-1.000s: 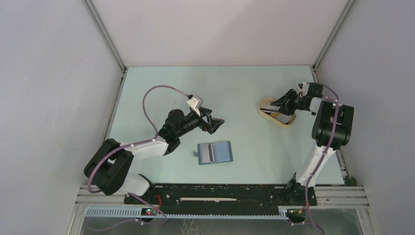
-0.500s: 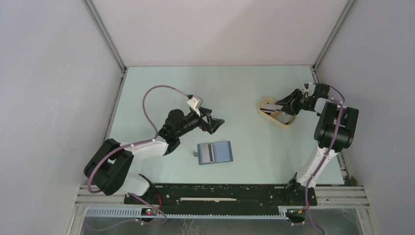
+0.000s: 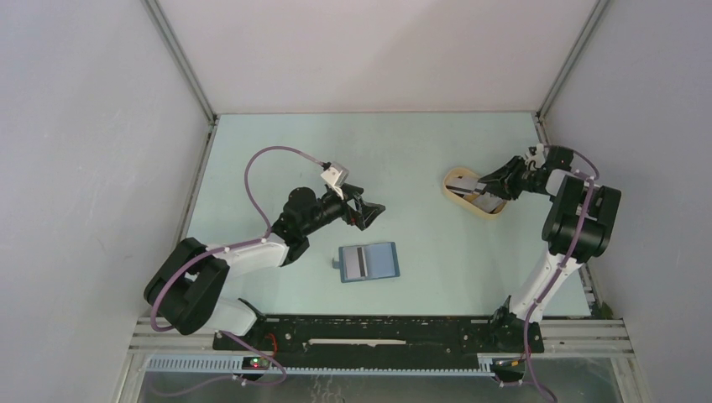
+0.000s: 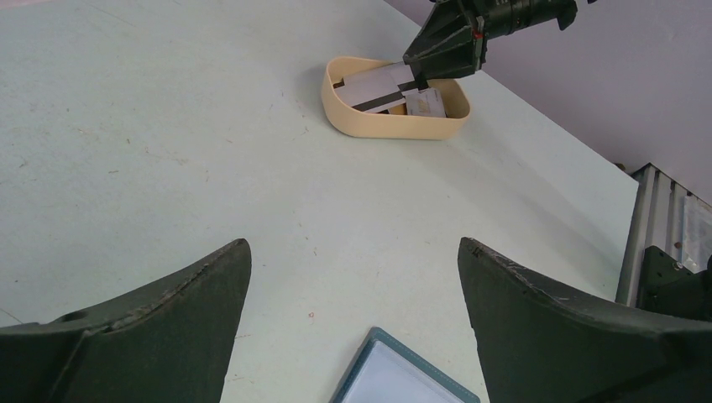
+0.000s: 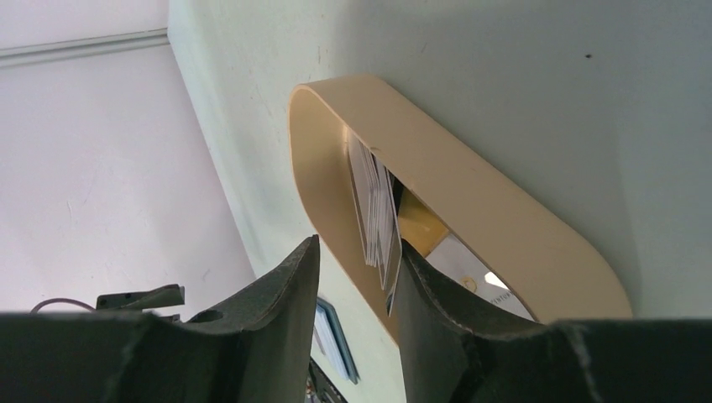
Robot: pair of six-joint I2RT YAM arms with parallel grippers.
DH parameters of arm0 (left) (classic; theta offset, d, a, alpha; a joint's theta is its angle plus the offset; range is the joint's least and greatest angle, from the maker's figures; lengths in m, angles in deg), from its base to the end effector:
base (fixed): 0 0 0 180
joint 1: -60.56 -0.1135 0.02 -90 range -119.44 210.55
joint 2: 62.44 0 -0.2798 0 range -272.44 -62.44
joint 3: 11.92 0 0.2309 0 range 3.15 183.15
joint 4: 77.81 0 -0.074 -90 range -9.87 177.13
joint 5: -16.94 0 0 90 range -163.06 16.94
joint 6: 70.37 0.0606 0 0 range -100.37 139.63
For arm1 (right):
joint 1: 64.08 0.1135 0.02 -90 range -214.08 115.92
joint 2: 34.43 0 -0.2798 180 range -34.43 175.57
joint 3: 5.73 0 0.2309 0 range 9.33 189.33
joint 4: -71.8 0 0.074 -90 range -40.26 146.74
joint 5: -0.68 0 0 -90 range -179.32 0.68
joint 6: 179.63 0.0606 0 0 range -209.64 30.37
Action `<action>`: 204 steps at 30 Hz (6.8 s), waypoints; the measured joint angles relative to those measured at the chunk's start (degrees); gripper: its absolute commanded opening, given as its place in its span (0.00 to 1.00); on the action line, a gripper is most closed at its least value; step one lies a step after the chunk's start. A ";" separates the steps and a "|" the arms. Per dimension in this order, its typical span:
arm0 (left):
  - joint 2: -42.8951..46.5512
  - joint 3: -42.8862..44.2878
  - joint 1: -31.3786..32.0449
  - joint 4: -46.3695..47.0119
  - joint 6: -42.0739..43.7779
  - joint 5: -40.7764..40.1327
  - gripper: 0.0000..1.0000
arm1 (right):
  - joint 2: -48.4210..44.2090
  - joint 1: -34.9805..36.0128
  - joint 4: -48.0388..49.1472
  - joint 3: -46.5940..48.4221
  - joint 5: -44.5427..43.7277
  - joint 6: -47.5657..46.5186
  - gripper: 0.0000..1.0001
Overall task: Put the credit cards into the card holder
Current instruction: Pick up the credit card from the storage box, then insert the credit card into the card holder.
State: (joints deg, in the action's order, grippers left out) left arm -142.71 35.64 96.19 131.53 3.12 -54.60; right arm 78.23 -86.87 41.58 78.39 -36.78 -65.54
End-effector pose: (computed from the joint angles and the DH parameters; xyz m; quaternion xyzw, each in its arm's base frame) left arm 0.2312 -0.1893 0.2568 0.2278 0.6899 -0.4024 0.5569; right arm 0.3765 -0.1060 0.1666 0.2342 0.8397 0.4290 0.2366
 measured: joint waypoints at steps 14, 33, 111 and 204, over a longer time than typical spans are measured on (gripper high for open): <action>0.00 0.00 0.00 0.00 0.00 0.00 0.97 | 0.00 -2.21 -1.62 0.00 0.15 -1.51 0.42; 0.00 0.00 0.00 -0.04 0.00 0.02 0.97 | -0.02 -4.90 -3.96 -0.39 1.29 -3.72 0.03; -10.69 9.49 6.62 -3.63 -1.29 32.94 0.69 | -31.67 34.95 -53.90 -0.63 8.57 -80.72 0.00; 9.77 -13.51 5.55 -3.41 -24.83 12.85 0.00 | -41.62 32.17 -42.18 -4.00 4.26 -69.09 0.65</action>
State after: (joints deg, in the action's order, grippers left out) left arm -132.94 22.13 101.74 128.12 -21.71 -41.75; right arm 36.62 -54.70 -0.61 74.39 -32.52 -134.63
